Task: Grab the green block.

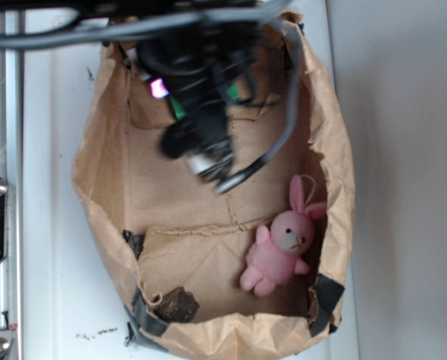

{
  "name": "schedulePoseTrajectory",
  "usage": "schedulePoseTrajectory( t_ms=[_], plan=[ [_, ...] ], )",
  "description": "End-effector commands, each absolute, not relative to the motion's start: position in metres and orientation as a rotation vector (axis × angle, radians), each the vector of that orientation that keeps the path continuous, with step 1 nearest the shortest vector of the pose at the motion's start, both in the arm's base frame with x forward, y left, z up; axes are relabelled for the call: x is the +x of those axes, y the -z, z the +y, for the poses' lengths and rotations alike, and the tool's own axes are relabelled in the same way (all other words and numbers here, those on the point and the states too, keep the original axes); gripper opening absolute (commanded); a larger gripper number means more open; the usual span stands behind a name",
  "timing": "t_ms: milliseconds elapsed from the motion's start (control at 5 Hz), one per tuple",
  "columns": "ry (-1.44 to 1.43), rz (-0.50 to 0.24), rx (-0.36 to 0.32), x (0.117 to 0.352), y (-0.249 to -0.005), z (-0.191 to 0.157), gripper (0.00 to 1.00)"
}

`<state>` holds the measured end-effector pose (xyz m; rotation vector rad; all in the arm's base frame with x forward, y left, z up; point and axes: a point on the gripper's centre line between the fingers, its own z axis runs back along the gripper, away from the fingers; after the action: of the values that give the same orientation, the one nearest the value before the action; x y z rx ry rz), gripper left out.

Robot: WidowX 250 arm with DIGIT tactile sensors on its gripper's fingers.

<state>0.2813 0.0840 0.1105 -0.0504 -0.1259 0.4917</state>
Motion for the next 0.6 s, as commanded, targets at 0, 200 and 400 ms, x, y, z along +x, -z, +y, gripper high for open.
schedulePoseTrajectory(
  t_ms=[0,200,400],
  plan=[
    [-0.551,-0.163,-0.031,0.298,-0.1,0.097,1.0],
    [-0.549,-0.175,-0.012,0.297,-0.09,0.1,1.0],
    [-0.531,-0.169,-0.003,0.293,-0.086,0.103,1.0]
  ],
)
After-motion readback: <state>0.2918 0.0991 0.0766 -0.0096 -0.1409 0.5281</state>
